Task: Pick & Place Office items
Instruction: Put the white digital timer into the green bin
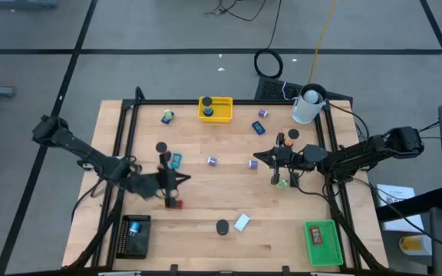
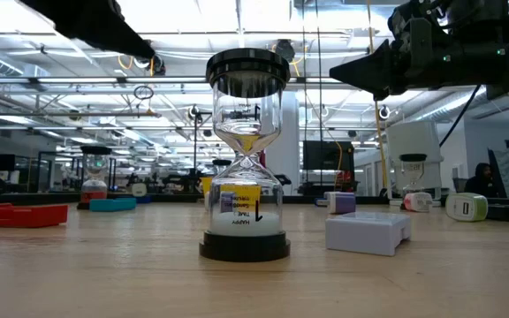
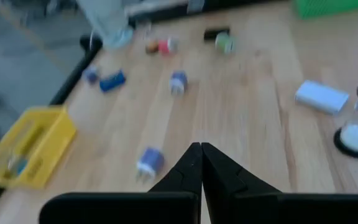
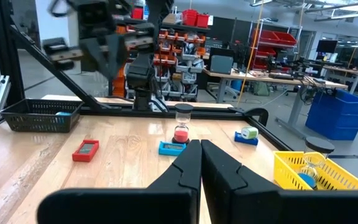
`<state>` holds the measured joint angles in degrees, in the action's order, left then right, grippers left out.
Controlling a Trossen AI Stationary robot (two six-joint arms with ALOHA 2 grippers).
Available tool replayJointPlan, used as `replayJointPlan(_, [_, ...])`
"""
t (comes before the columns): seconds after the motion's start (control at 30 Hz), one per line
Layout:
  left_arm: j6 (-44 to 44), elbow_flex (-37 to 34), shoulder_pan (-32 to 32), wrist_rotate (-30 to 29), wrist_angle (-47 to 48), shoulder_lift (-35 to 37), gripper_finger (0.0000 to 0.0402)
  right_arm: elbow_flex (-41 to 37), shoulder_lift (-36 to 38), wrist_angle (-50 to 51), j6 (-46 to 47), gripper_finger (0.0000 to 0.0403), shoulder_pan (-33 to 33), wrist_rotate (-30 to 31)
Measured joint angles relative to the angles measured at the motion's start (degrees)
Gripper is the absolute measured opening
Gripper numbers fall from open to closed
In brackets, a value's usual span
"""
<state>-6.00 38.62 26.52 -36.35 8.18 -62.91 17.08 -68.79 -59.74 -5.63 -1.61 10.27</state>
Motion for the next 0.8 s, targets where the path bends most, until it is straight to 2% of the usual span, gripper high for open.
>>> replayJointPlan(0.07, [5.72, -5.01, -3.21, 4.91, -11.12, 3.03, 0.0008, 0.00, -0.02, 0.02, 0.00, 0.0000, 0.00, 0.04])
replayJointPlan(0.2, [14.40, -14.55, -10.22, 19.64, -29.05, 6.41, 0.0019, -0.02, 0.00, 0.04, 0.00, 0.0000, 0.00, 0.08])
replayJointPlan(0.33, [16.88, -21.86, -17.34, 26.39, -41.70, 7.69, 0.0012, -0.02, 0.00, 0.04, 0.00, 0.0000, 0.04, 0.12])
replayJointPlan(0.43, [16.35, -26.01, -22.84, 29.77, -46.58, 7.51, 0.0004, -0.02, 0.00, 0.06, 0.00, 0.0000, 0.04, 0.13])
replayJointPlan(0.53, [15.24, -28.09, -27.76, 36.18, -51.50, 7.44, 0.0009, -0.02, 0.00, 0.04, 0.00, 0.0000, 0.04, 0.14])
replayJointPlan(0.67, [14.85, -29.43, -31.32, 43.32, -53.42, 7.32, 0.0019, -0.02, 0.00, 0.08, 0.17, 0.0000, 0.04, 0.25])
replayJointPlan(0.8, [15.71, -29.43, -32.27, 44.49, -54.05, 7.31, 0.0010, 0.73, 0.06, 2.79, 0.47, 0.0000, 0.04, 1.97])
